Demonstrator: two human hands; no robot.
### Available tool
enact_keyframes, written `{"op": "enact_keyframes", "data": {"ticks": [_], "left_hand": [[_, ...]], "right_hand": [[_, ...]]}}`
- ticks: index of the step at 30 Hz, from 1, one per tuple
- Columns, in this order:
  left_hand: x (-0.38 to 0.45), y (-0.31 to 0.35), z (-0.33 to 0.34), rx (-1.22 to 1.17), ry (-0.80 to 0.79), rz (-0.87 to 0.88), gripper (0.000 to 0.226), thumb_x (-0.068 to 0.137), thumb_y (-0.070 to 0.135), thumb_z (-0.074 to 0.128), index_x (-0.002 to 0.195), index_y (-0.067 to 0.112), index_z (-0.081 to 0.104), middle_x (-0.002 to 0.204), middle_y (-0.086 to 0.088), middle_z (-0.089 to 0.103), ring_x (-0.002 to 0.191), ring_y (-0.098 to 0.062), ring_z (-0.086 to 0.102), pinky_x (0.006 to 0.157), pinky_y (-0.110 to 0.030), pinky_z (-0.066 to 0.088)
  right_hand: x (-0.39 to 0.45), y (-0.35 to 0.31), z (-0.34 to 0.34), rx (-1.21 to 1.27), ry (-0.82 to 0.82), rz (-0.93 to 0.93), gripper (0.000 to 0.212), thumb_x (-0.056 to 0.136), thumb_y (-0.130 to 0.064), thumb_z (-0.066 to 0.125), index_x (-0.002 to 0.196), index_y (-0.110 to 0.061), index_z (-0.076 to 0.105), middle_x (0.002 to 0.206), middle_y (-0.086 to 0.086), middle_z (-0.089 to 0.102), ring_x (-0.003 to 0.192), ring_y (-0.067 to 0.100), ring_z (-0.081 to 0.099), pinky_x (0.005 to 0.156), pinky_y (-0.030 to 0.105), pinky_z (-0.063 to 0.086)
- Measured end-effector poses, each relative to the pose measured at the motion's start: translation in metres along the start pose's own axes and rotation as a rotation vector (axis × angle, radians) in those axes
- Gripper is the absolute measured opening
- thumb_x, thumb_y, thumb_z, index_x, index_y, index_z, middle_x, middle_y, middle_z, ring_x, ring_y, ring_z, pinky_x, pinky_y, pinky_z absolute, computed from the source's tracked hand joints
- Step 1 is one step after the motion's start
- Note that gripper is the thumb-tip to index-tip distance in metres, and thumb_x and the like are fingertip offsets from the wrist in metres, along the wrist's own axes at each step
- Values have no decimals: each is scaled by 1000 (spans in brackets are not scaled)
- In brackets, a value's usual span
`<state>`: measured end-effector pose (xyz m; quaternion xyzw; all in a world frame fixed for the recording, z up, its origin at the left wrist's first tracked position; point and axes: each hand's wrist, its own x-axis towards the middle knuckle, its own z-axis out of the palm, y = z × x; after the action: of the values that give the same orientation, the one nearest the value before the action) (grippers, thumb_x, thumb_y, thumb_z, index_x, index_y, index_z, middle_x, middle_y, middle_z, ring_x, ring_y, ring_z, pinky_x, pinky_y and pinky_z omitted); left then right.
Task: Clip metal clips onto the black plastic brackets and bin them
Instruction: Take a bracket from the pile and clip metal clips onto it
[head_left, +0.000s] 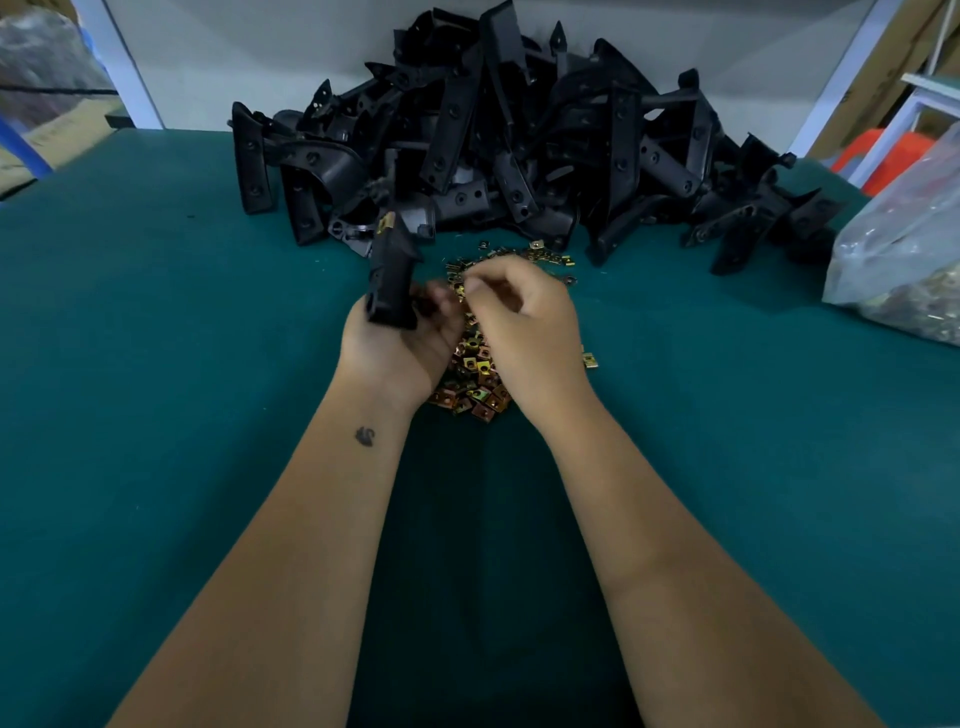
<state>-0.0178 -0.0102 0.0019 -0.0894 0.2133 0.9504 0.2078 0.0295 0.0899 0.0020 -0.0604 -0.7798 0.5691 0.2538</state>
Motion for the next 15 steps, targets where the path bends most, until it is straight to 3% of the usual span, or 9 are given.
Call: {"op": "enact_keyframes", "data": {"ticks": [5,9,12,15], "left_hand": [[-2,1,-1,-99,-50,-19,36,100,23,35,67,11,43,75,-18,67,67,-31,72,65,-38,61],[-4,-1,0,-65,-104,-4,19,90,16,43,71,12,43,76,-23,69,68,-32,73,78,-37,57],[-9,-3,0,-20,-203,4,9,72,19,46,77,12,42,63,-16,68,62,-27,73,65,-28,56],[-13,-4,3,89,-202,-25,10,87,18,39,81,11,42,58,-11,67,56,-21,70,54,-22,56]], "right_hand": [[-3,2,4,-331,95,-218,11,89,-12,63,96,-16,70,99,-5,63,99,12,57,79,25,45],[-3,2,6,-483,79,-289,14,89,-13,64,99,-13,73,99,-1,62,103,19,52,78,24,39],[-3,5,10,-602,-52,-272,24,91,-19,62,111,-10,71,106,4,62,106,23,50,82,31,42],[-3,6,10,-603,-94,-260,24,92,-21,62,111,-8,69,107,7,63,105,26,50,80,36,43]]}}
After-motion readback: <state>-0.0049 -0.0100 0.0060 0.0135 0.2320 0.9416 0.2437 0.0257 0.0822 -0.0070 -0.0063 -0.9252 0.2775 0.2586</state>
